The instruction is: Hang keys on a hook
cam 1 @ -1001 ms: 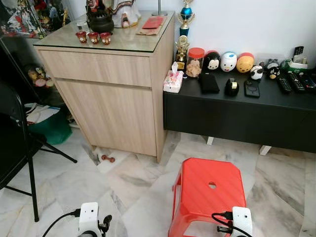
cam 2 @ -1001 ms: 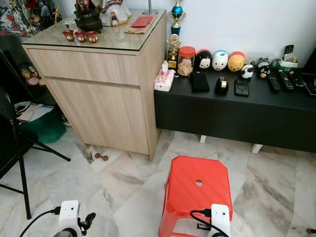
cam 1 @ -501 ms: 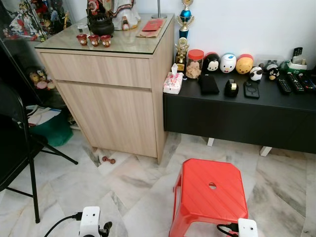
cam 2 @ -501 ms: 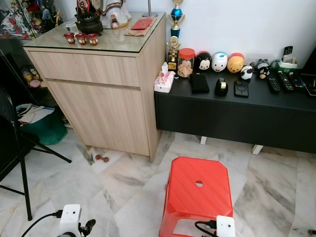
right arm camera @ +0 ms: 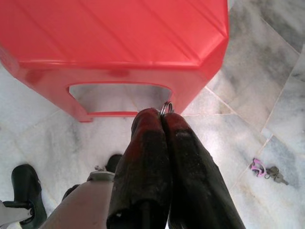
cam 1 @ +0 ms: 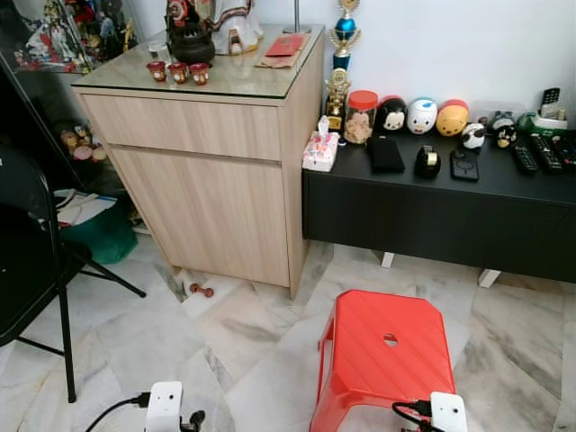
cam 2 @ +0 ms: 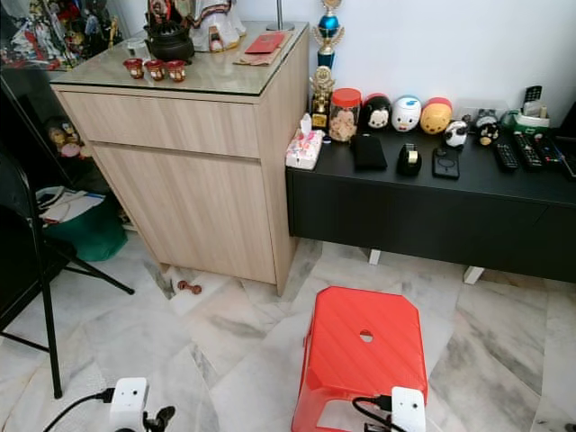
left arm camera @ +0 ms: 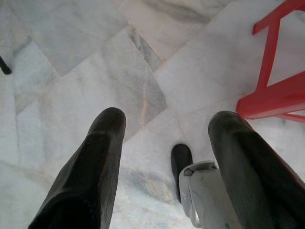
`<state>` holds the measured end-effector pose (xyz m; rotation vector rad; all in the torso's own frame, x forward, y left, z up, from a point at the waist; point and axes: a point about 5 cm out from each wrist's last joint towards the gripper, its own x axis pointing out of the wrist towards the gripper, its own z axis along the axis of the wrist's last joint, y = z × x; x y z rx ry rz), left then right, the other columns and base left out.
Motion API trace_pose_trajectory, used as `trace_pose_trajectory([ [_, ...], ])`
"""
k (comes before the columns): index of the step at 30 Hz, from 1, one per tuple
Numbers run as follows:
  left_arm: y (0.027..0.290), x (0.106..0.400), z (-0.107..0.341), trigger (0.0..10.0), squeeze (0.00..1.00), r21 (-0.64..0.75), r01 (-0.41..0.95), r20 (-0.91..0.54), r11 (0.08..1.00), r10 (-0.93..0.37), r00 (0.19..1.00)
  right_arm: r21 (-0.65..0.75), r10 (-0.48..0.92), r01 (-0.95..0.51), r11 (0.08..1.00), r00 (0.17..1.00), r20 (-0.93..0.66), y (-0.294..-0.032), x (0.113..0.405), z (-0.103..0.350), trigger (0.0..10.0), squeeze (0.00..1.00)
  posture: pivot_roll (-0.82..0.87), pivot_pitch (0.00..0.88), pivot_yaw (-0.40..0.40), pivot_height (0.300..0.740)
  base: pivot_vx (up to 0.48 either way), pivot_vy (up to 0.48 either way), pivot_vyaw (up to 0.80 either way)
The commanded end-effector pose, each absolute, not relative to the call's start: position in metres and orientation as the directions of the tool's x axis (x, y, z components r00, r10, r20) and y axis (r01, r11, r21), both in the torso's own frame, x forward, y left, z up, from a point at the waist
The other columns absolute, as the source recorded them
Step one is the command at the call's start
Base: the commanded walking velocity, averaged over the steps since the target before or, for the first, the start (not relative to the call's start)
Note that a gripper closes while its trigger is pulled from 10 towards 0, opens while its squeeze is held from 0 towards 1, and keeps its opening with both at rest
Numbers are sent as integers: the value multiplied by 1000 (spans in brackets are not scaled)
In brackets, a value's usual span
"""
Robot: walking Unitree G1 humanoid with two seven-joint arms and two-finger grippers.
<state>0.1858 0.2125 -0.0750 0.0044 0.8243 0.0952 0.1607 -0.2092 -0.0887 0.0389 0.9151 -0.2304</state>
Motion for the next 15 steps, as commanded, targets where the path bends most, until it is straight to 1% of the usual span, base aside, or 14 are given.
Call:
trace_pose_trajectory([
  [1,214,179,-78,10000,0,33,-103,-751,994,92,654,-63,-188,233,970,567,-802,-211,156,-91,10000,0,50,0,21,740,-251,0,0],
  [7,214,180,-78,10000,0,27,-105,-750,994,89,656,-62,-193,243,968,564,-803,-212,156,-90,10000,0,53,0,20,740,-269,0,0],
  [15,213,181,-78,10000,0,16,-107,-748,994,83,659,-66,-201,244,967,582,-788,-210,162,-88,10000,0,49,0,22,740,-273,0,0],
])
